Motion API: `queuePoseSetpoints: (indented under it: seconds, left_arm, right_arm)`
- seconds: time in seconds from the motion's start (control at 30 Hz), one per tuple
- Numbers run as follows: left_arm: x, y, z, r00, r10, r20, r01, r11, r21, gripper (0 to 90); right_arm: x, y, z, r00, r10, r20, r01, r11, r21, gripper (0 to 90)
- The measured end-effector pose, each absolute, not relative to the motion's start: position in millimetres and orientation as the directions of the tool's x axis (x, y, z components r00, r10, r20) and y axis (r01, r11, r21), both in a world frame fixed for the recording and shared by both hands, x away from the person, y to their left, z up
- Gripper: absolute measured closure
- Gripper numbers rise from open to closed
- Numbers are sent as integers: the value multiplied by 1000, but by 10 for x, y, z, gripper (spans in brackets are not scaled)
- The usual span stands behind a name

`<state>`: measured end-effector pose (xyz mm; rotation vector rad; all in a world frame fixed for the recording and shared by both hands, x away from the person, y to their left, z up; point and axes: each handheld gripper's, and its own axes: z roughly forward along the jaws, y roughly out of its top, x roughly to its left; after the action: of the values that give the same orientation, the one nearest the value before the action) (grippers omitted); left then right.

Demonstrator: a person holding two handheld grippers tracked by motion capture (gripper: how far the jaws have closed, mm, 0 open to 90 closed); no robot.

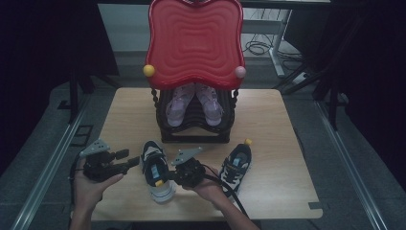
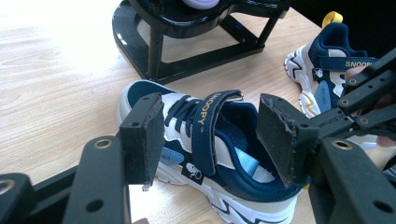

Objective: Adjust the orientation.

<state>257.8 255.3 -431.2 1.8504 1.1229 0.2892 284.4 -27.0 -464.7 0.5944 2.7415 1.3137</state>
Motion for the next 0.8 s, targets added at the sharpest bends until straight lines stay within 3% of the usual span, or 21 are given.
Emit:
queuePoseSetpoints:
  seconds: [0.8]
  left_arm:
    - [2536,2656,-4320,544,800,-252,582,-144,800,419]
  right_arm:
    - [2620,140,-4784,-938,287,192,318,503,804,897]
